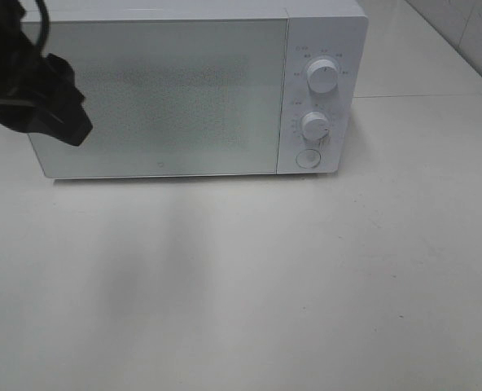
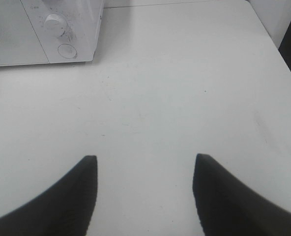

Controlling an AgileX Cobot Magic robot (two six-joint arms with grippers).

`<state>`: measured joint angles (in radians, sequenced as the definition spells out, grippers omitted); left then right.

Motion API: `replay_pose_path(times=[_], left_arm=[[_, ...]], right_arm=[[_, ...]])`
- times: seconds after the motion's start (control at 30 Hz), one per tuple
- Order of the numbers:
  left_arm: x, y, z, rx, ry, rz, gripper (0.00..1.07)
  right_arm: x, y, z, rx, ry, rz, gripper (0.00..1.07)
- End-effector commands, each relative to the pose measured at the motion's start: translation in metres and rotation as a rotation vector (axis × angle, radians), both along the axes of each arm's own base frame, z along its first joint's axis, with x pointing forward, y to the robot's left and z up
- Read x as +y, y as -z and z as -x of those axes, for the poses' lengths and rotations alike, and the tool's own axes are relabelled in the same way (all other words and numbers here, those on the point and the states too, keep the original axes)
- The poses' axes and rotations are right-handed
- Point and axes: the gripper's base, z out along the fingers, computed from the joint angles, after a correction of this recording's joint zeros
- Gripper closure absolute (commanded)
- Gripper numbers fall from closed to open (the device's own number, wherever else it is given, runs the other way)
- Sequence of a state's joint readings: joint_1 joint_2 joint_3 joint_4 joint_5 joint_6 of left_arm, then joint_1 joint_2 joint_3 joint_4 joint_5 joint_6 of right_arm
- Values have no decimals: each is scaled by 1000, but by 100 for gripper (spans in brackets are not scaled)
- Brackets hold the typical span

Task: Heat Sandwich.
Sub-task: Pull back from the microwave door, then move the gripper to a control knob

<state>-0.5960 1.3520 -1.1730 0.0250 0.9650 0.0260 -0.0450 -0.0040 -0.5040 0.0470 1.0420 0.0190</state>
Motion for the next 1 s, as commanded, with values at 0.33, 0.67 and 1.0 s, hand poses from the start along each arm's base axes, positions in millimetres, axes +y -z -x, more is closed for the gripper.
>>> replay_pose_path(times=[0.33, 0.67, 1.0], left_arm=[[99, -9, 37, 25, -299, 59, 29], [139, 7, 105, -65, -495, 206, 29], [141, 28, 177, -188, -498, 152, 29]], right_arm=[[0, 0, 4, -31, -5, 12, 49], [0, 0, 4, -31, -5, 12, 49], [0, 0, 4, -31, -5, 12, 49]])
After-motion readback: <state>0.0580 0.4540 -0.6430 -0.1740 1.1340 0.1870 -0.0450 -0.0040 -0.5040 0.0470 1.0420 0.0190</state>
